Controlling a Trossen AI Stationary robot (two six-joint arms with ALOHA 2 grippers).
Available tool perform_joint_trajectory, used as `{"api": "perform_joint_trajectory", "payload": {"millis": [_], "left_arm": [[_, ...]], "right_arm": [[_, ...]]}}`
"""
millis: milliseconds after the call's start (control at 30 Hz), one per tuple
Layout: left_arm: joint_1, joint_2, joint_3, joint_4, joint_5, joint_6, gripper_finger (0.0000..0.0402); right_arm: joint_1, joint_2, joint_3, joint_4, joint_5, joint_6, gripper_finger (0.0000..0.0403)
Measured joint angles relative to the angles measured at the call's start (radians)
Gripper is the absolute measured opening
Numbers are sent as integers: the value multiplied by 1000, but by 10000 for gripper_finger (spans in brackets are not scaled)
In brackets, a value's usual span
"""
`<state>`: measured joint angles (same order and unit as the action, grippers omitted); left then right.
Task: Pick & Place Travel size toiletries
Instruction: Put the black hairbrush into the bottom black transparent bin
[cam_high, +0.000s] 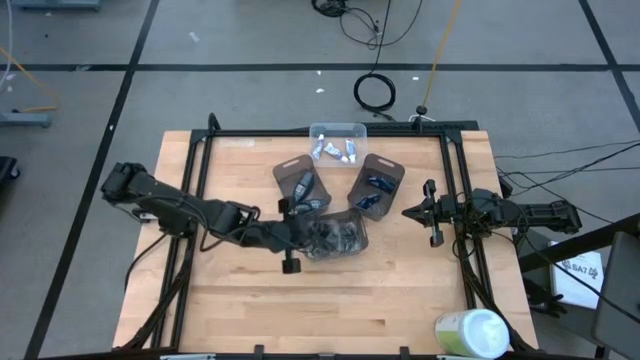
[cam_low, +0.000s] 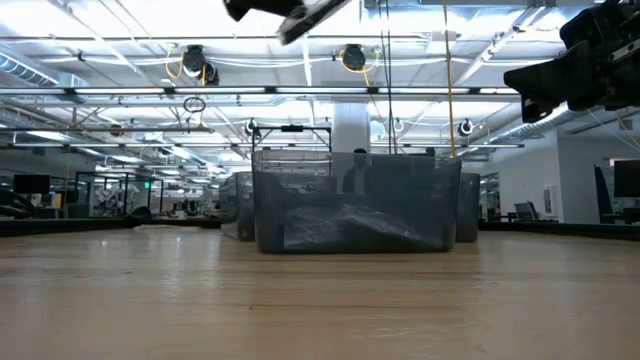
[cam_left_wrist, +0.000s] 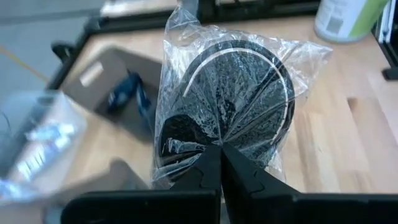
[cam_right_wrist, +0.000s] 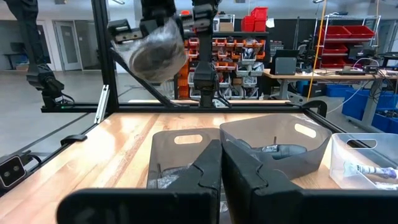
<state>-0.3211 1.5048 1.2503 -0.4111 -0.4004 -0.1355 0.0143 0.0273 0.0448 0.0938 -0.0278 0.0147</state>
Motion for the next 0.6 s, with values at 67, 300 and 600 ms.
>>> {"api": "perform_joint_trajectory", "payload": {"millis": [67,300,600], "left_arm": [[19,0,0,42,0,48,0],[100,1,-2,140,-12,89,0],[157,0,-79,263,42,80,0]], "right_arm": [[0,0,0,0,0,0,4],[0,0,0,0,0,0,4],[0,0,0,0,0,0,4]]}}
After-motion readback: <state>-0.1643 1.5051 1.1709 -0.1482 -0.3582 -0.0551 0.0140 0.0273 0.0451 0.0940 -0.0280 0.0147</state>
